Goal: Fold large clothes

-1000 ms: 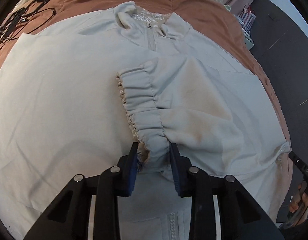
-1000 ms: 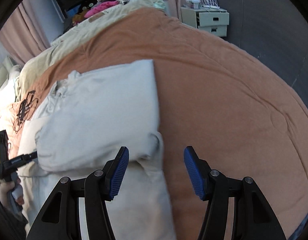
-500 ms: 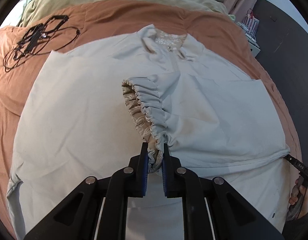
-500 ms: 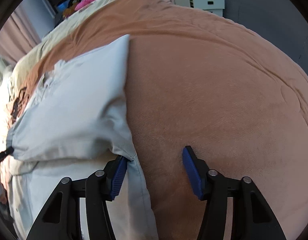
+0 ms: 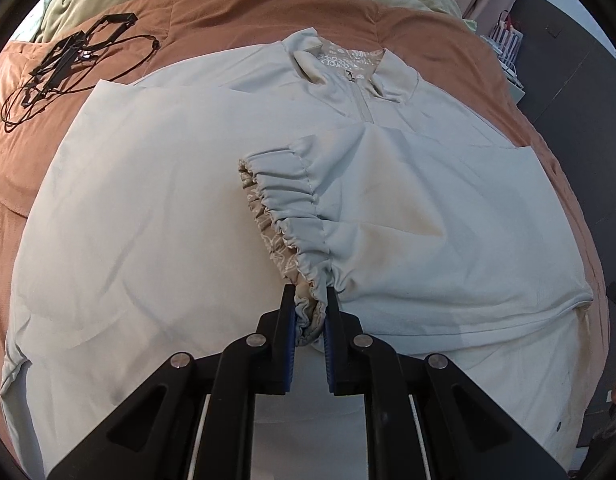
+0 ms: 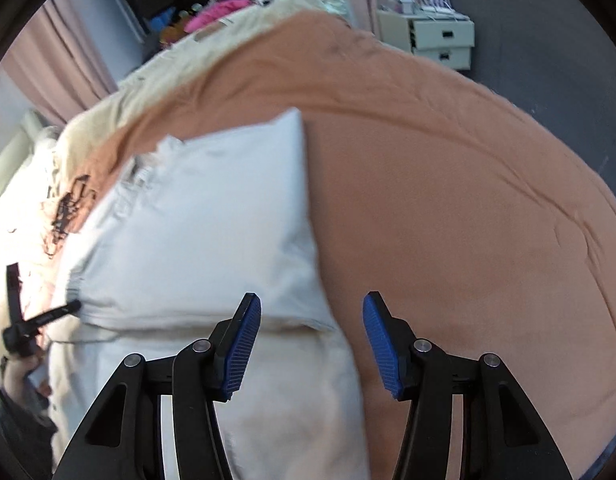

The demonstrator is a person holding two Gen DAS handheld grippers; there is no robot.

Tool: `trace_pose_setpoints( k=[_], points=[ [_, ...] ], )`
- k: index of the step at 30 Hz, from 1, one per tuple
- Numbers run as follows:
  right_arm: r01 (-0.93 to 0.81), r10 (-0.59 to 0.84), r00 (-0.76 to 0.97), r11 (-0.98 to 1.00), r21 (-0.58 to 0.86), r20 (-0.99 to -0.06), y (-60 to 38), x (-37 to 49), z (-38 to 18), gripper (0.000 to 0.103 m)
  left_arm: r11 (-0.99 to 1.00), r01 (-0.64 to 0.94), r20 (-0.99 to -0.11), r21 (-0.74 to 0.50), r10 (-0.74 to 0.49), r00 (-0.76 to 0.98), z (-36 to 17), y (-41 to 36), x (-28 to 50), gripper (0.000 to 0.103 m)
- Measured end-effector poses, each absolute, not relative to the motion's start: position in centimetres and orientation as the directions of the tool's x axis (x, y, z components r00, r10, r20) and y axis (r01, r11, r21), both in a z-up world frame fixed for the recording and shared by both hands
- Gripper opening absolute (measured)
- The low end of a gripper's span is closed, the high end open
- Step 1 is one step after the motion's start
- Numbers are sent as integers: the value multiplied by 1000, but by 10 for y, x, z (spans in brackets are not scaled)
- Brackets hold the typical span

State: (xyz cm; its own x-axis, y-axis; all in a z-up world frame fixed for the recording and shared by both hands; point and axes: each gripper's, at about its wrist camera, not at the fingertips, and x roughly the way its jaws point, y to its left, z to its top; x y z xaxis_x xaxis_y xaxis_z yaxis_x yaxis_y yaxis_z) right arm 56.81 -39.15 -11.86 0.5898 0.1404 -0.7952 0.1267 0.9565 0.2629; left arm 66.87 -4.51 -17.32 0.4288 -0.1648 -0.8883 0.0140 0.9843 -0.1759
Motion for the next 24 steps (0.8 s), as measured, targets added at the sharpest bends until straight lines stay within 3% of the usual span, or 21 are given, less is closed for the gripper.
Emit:
trace_pose_setpoints(
  k=[8,10,14,17,19,21,24],
  points=[
    [192,54,465,968,160,-884,-380,599,-174,52,983,3,-891,-183,-167,422,-182,-39,672,15],
    [205,79,460,960,192,-884,-389,596,-190,51,982,7,-892,-188,-174,417,-183,-39,674,18],
    [214,21,469,967,137,-883,-385,594,-181,50,972,12,-887,-234,-218,407,-176,-33,671,22],
    [218,18,488,966,141,-873,-385,587,-167,50,965,13,-873,-261,-242,424,-160,-25,662,34],
    [214,47,509,960,179,-859,-388,581,-158,50,964,30,-856,-263,-247,453,-144,-20,651,54],
    [206,67,524,957,203,-849,-387,571,-150,50,966,39,-843,-256,-243,481,-130,-15,641,63],
    [197,92,539,953,231,-837,-388,557,-137,52,965,34,-829,-259,-240,505,-111,-4,623,64]
  ],
)
